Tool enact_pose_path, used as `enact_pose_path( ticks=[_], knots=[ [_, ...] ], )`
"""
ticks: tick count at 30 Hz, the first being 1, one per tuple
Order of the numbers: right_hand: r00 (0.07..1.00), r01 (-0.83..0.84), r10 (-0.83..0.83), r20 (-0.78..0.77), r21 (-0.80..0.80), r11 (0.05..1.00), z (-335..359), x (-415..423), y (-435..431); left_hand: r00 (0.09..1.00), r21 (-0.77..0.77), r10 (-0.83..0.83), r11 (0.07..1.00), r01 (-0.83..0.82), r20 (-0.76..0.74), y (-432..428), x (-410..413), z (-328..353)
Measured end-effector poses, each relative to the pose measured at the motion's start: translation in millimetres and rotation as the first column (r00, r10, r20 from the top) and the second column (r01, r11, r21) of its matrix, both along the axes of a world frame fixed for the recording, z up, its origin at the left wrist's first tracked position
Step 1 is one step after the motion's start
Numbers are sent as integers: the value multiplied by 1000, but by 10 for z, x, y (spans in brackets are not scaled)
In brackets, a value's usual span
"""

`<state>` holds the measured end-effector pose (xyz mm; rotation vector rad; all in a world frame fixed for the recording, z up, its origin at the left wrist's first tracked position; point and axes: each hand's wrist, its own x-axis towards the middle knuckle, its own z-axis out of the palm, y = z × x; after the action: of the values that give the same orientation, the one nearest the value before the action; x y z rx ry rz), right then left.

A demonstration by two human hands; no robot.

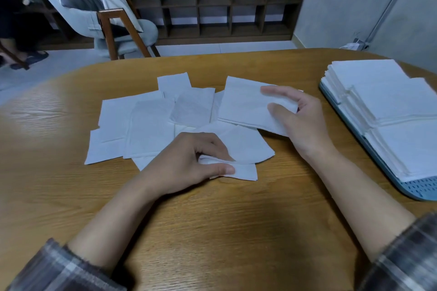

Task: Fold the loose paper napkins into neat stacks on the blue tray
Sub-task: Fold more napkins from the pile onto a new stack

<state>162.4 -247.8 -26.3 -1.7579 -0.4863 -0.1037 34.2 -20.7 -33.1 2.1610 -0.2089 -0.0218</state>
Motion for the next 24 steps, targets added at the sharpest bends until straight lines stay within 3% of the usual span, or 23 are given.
enact_pose_path(
  ticks=[9,16,19,24],
  knots=[
    [996,-88,88,-16,4,996,-23,9,7,994,-180,63,980,-79,-94,55,-12,72],
    [949,-275,296,-107,172,946,6,-13,24,966,-296,244,932,-209,86,21,-14,128],
    [904,-395,410,-121,130,909,-8,-88,72,955,-337,277,913,-228,103,15,-5,150],
    [909,-379,384,-159,66,923,-36,-187,158,929,-283,340,914,-290,145,25,16,103]
  ],
)
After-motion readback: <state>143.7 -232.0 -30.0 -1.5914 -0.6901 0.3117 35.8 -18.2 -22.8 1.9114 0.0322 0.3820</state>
